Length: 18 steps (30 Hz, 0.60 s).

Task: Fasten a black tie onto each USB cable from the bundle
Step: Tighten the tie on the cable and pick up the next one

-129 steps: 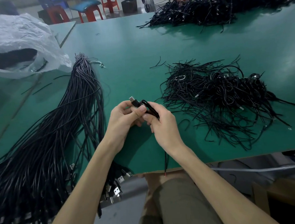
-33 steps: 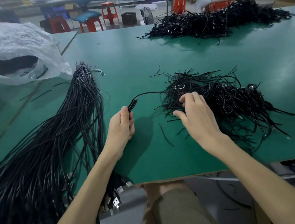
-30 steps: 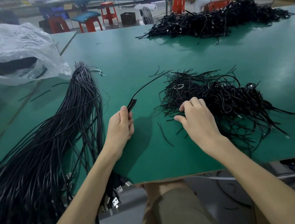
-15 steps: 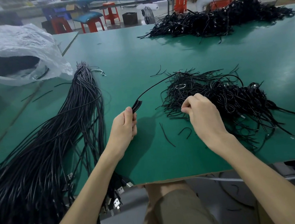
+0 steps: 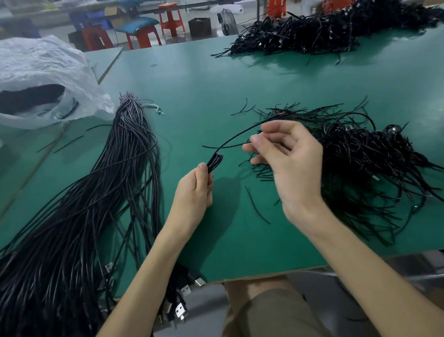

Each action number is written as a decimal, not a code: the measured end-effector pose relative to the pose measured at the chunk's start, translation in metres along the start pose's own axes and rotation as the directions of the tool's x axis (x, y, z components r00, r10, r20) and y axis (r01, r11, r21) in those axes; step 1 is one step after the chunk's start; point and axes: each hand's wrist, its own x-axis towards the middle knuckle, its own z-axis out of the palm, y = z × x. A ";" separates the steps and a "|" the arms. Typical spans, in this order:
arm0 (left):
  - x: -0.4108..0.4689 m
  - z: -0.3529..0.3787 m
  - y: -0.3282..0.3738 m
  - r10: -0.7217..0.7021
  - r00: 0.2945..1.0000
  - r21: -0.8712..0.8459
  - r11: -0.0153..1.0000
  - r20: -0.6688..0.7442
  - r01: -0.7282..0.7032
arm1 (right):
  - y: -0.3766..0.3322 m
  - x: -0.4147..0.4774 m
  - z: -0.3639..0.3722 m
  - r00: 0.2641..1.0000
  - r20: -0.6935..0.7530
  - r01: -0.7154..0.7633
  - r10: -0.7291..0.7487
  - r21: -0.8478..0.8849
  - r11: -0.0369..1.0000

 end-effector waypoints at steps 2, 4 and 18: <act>0.000 0.001 0.001 -0.006 1.000 -0.013 1.000 -0.004 0.006 | 0.011 -0.007 0.011 1.000 -0.003 0.000 0.000 0.001 1.000; 0.000 0.001 0.001 -0.007 1.000 -0.011 1.000 -0.005 0.007 | 0.023 -0.013 0.020 1.000 0.003 0.025 -0.025 -0.045 0.999; 0.002 0.002 -0.001 0.012 1.000 -0.059 0.998 0.027 -0.011 | 0.056 -0.022 0.021 0.990 -0.022 0.129 -0.139 -0.238 0.963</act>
